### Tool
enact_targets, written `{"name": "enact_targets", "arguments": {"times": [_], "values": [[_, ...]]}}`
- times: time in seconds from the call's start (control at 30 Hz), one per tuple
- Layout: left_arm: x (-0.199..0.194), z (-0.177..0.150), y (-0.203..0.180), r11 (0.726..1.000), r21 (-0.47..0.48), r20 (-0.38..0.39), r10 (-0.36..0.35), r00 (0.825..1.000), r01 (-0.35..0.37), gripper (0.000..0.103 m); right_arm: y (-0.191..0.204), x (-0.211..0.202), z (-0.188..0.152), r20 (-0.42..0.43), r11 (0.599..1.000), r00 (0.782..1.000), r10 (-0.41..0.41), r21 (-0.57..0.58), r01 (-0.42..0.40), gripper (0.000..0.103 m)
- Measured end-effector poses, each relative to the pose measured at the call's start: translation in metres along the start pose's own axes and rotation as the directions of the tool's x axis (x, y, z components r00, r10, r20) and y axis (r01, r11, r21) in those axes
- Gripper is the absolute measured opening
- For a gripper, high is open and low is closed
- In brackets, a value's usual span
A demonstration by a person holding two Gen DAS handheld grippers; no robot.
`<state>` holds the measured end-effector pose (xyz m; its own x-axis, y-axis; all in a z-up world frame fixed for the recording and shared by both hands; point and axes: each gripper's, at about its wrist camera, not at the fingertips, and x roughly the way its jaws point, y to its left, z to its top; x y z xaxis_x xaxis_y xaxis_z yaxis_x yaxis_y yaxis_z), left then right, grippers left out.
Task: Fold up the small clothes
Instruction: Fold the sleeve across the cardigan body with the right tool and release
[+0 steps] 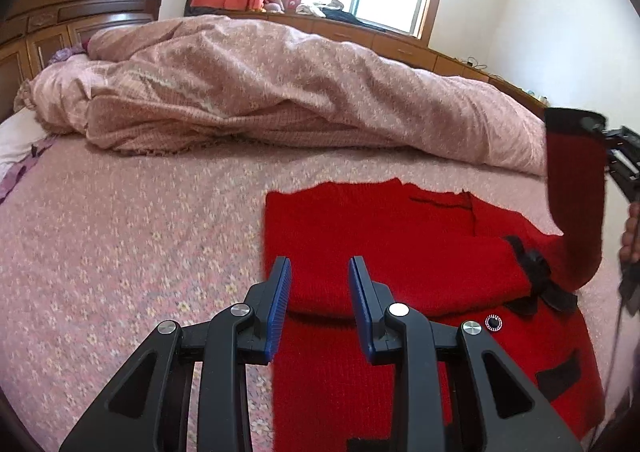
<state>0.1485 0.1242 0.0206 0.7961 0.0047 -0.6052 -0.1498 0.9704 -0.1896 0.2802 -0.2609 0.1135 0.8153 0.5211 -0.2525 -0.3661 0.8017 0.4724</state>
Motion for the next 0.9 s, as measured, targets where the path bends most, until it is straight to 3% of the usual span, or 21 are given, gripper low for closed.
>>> {"name": "enact_targets", "arguments": {"times": [0.2,0.33,0.9], "values": [[-0.004,0.004,0.012,1.0,-0.03,0.008,0.008,1.0,-0.008,0.023,0.043,0.049,-0.052,-0.061,1.0,0.998,0.016,-0.008,-0.016,0.011],[-0.002,0.004,0.018,0.999,-0.046,0.007,0.021,1.0,-0.02,0.023,0.057,0.06,-0.073,-0.091,0.999,0.995,0.027,-0.017,-0.029,0.011],[-0.001,0.006,0.024,0.997,-0.071,-0.007,0.022,1.0,-0.022,0.023,0.102,0.067,-0.098,-0.18,0.975,0.982,0.049,-0.206,-0.087,0.011]]}}
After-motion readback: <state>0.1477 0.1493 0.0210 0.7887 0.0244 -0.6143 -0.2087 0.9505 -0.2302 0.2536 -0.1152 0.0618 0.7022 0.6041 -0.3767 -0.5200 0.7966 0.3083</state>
